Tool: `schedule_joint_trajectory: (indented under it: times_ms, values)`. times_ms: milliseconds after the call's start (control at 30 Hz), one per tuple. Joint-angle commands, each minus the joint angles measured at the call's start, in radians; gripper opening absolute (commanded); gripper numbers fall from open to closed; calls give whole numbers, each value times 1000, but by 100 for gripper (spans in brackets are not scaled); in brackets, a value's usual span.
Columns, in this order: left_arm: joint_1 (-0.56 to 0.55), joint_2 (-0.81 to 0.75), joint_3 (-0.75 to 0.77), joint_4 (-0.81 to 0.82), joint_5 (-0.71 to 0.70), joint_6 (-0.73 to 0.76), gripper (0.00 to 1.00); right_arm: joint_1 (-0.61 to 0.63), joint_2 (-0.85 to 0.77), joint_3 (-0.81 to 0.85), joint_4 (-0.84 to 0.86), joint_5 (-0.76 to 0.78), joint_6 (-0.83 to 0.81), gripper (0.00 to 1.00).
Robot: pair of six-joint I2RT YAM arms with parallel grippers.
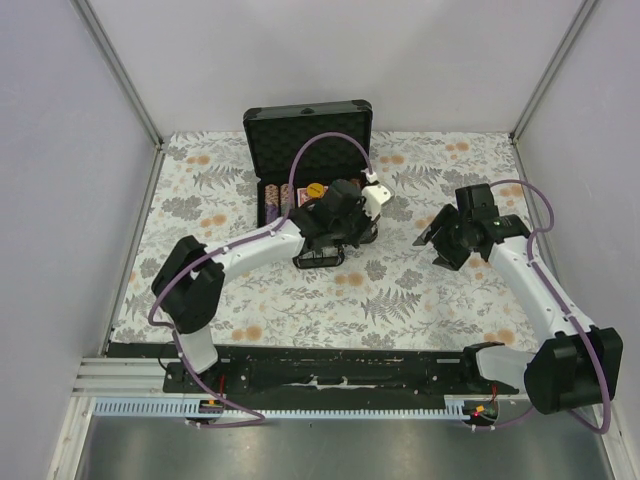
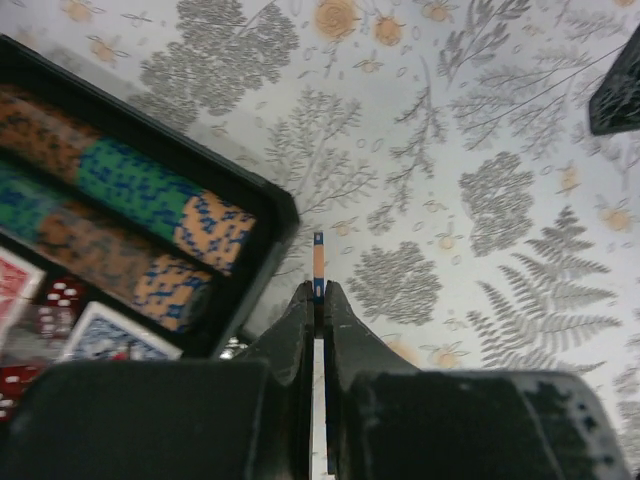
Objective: Pack up texas hold em set
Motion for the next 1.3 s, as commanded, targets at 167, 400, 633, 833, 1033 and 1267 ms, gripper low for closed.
schedule_joint_trajectory:
  times_ms: [167, 400, 633, 833, 1033, 1267]
  values:
    - [115, 3, 142, -373, 119, 428, 2, 0, -45, -20, 0, 7, -12, 71]
    - [141, 76, 237, -465, 124, 528, 2, 1, -17, -29, 11, -8, -12, 71]
    - [150, 164, 329, -525, 130, 586, 2, 0, -14, -41, 25, -11, -7, 71]
    - [149, 214, 368, -550, 124, 614, 2, 0, 1, -38, 28, -27, -9, 70]
    - [150, 256, 391, -564, 116, 625, 2, 0, 10, -35, 34, -38, -10, 70]
    - [150, 285, 423, -559, 55, 634, 11, 0, 7, -54, 65, -71, 11, 70]
